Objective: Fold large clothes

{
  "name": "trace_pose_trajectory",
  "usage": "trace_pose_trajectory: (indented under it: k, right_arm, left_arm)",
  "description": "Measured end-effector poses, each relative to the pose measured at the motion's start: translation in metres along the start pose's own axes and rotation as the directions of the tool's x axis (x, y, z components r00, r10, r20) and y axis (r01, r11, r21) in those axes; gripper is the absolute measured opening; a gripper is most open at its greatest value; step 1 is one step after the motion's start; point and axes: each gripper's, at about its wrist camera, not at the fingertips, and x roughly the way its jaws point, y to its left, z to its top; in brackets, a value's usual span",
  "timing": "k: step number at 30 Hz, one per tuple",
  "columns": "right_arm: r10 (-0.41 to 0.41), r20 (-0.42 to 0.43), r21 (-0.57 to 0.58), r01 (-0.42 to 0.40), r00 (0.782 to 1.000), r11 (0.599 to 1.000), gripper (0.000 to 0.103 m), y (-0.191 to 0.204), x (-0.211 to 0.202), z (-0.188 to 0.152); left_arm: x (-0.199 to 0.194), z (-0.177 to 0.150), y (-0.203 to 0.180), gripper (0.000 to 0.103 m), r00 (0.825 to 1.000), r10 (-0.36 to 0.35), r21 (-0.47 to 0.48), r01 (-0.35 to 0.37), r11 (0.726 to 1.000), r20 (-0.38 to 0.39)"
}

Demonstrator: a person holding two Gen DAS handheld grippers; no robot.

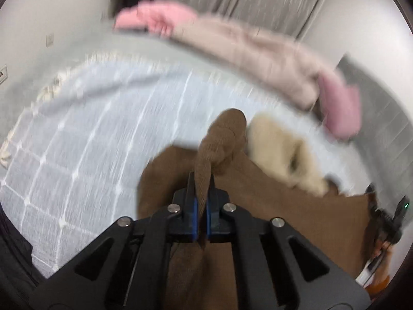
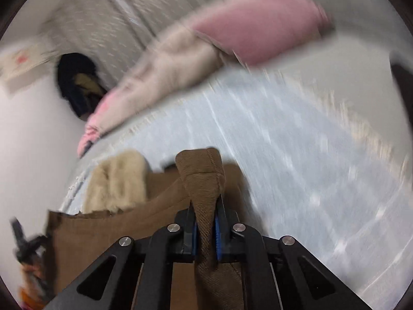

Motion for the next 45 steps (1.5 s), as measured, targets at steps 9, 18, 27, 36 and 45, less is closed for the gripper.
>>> trace_pose_trajectory:
  k: [9, 18, 27, 36, 45]
  right_arm:
    - [-0.121, 0.246, -0.120, 0.154, 0.962, 0.981, 0.008, 0.072, 0.014, 0.096]
    - [-0.338, -0.009, -0.197, 0.330, 0.941, 0.923, 0.020, 0.045, 0.171, 0.078]
    - [-0.281, 0.047, -0.100, 0.285, 0.958, 0.953, 0.032, 0.048, 0.133, 0.074]
    - [-0.036, -0.124, -0.423, -0.020, 0.992, 0.906, 0.051, 0.212, 0.175, -0.008]
    - [-0.368, -0.164, -0.120, 0.352, 0.915, 0.928, 0.051, -0.001, 0.173, 0.050]
  left_arm:
    - [-0.005, 0.091, -0.026, 0.006, 0.962, 0.038, 0.014, -0.044, 0.999, 0.270]
    - [0.145, 0.059, 0.033, 0.004, 0.878, 0.478, 0.096, -0.477, 0.874, 0.020]
    - [0.090, 0.069, 0.000, 0.036, 0.967, 0.245, 0.046, -0.249, 0.967, 0.076]
    - [0.156, 0.004, -0.095, 0.057, 0.988, 0.095, 0.227, -0.065, 0.972, -0.122]
    - [0.161, 0.047, 0.084, 0.069, 0.893, 0.411, 0.030, -0.413, 0.910, -0.184]
